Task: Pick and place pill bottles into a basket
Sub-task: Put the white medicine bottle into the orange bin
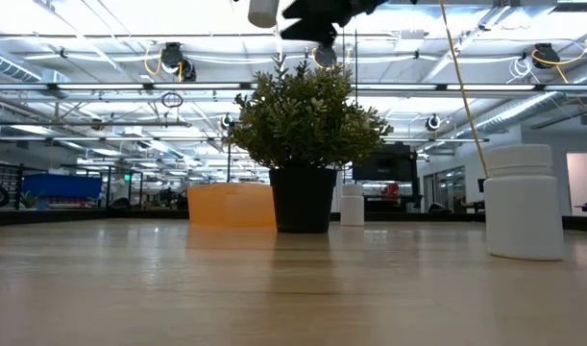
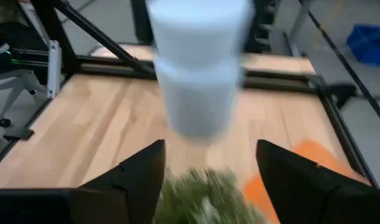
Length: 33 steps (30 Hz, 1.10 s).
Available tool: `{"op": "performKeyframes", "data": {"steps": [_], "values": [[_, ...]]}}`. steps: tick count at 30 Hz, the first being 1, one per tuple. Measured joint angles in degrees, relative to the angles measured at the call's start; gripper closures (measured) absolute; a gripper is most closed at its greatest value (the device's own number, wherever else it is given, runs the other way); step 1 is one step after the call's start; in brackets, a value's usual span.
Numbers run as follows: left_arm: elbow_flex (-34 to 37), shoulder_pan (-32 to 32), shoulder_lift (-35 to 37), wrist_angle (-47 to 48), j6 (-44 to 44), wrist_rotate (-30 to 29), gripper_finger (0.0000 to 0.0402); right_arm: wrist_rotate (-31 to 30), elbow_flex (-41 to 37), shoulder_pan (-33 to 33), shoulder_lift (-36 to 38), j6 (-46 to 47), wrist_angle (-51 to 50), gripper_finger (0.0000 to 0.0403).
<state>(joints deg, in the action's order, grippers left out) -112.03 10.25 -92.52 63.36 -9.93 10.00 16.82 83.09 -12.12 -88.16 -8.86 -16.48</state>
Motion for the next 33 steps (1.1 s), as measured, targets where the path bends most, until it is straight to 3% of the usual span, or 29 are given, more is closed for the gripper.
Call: {"op": "performKeyframes", "data": {"steps": [6,12,17,26,33], "values": [[0.0,2.8,0.6,2.6,-0.9,-3.0,0.0242,1.2,0.0,-4.0,4.2,0.0,-9.9,0.0122],[0.0,8.5,1.8,4.0,-3.3,-5.6,0.0242,-0.4,0.0,-8.5,8.1,-1.0,-21.0,0.013],[0.9,14.6,1.8,3.3,-6.2,-5.0,0.0242,0.0,0.0,-9.2,11.2,-1.5,-22.8,0.0138],[14.7,24.6,2.1,-5.4,-9.2,-1.2,0.0242,0.0,0.0,-8.8,15.2,0.6,-22.8,0.0141],[26.4,28.3,2.1,-16.6,-9.9,3.2,0.0242,-0.1,0.0,-8.0,16.4,0.7,-23.3,0.0143]]}}
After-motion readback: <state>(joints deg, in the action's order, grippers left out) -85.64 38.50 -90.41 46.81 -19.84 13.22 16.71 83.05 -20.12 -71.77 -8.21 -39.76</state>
